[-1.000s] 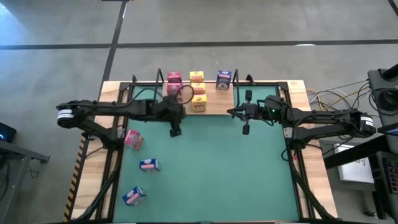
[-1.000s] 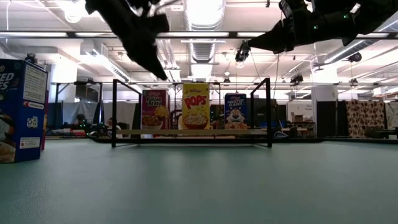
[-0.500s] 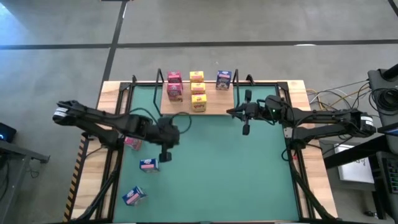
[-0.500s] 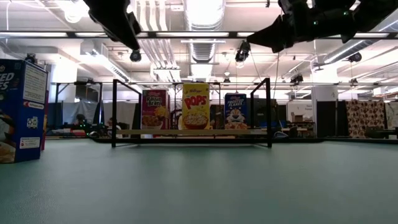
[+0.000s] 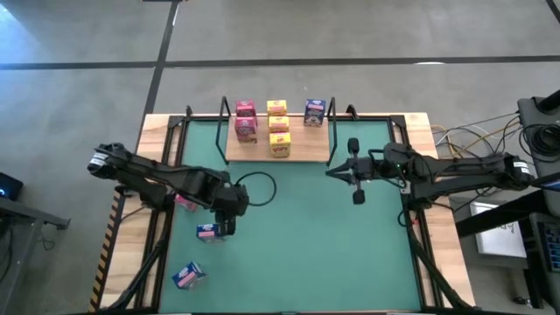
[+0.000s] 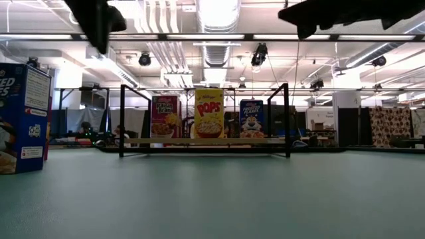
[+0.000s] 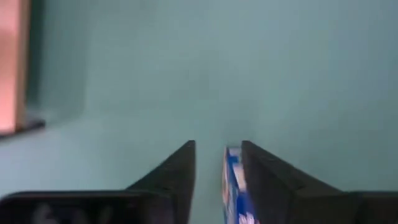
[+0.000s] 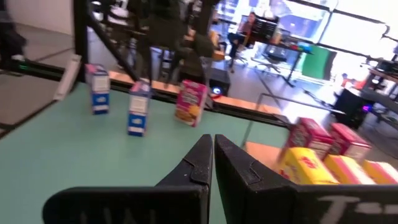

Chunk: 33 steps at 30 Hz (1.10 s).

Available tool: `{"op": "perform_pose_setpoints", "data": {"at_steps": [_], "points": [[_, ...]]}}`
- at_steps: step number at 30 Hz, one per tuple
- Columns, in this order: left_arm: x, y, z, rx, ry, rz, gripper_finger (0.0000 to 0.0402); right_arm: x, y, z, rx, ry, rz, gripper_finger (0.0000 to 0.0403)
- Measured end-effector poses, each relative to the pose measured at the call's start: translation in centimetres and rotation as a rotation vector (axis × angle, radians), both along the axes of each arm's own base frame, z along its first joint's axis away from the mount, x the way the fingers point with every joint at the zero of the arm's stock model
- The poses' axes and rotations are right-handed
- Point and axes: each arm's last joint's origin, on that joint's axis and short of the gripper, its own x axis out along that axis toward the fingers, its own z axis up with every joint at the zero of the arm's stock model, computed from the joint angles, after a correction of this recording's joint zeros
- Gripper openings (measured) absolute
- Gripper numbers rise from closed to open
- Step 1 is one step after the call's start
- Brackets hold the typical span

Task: Stack cereal on shelf
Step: Put the top blue cereal box on the shelf aligned with the other blue cereal box

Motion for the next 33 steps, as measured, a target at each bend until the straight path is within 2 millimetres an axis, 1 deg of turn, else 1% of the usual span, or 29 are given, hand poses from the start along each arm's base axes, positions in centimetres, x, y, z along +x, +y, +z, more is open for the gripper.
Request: {"op": "perform_pose_setpoints", "data": {"at_steps": [3,7,10,13,16,20,29,33], "points": [[-0.8,-0.6,-0.9,0.000,0.075,0.040,0.0167,-0.1,0.8,-0.1,0.004,0.002,0.042,0.0009],[-1.7,-1.9,-1.9,-0.008,0.124,0.066,0.0227,-0.1,1.7,-0.1,0.002,0.000,0.087,0.0009],[-2.4,-3.0,-2.5,-0.057,0.168,0.075,0.0259,-0.2,2.0,0.0,0.003,-0.007,0.103,0.0009],[-3.0,-4.2,-2.6,-0.070,0.178,0.091,0.0279,-0.3,2.2,0.1,0.003,-0.010,0.113,0.0009],[-3.7,-5.1,-2.8,-0.063,0.196,0.097,0.0286,-0.3,2.4,0.1,0.003,-0.010,0.120,0.0009],[-4.5,-5.7,-3.8,-0.045,0.226,0.116,0.0283,-0.3,2.4,0.1,0.021,-0.008,0.119,0.0009],[-5.2,-5.5,-6.3,0.004,0.271,0.117,0.0269,-0.4,3.1,0.1,0.029,-0.007,0.156,0.0009],[-5.3,-5.4,-6.6,0.024,0.267,0.117,0.0254,-0.4,3.3,0.1,0.028,-0.007,0.165,0.0009]]}}
